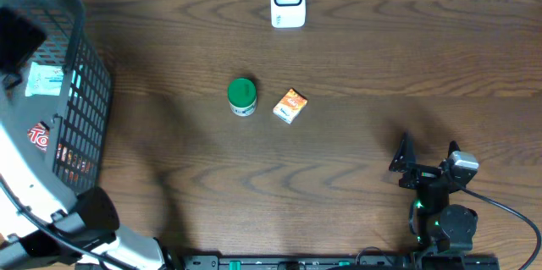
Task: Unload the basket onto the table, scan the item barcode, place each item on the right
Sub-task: 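Carry the orange box past the scanner and set it on the table, then reach into the basket and grasp the red TOP chocolate bar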
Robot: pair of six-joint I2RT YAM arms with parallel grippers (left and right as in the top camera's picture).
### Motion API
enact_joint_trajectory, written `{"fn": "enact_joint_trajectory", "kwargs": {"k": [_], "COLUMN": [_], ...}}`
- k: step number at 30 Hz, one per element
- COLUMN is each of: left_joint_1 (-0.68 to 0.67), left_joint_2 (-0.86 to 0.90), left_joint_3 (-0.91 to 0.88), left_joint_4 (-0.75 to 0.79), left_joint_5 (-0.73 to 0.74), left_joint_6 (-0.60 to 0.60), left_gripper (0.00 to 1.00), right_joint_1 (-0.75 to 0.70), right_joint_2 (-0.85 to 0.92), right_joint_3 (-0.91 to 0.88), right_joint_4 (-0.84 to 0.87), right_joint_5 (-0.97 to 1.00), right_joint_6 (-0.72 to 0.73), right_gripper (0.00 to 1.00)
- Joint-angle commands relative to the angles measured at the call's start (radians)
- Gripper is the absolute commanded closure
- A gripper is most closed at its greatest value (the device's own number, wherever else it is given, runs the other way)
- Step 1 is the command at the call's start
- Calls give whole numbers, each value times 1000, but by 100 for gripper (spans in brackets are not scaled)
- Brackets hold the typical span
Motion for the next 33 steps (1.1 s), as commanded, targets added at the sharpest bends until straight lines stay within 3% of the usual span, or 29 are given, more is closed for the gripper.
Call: {"fn": "enact_joint_trajectory", "kwargs": {"k": [1, 7, 17, 25, 33], "left_joint_1": [69, 158, 181, 177, 177], "left_joint_2": [19, 19, 19, 22, 73], "left_joint_3": [-118, -385, -755, -900, -931], "left_joint_4": [22, 154, 459, 629, 710], "left_joint_5": [39, 38, 55, 50, 35], "left_joint_6": [29, 52, 78, 77, 93], "left_gripper": [2, 1, 2, 2, 2], "right_joint_1": [13, 13, 13, 13, 13], "right_joint_2": [-3, -3, -3, -3, -3], "right_joint_3": [-2, -2, -2, -2, -2], "right_joint_4": [-2, -2, -2, -2, -2], "right_joint_5": [2, 2, 2, 2, 2], "right_joint_6": [2, 2, 2, 2, 2], "right_gripper": [1, 1, 1, 1, 1]}}
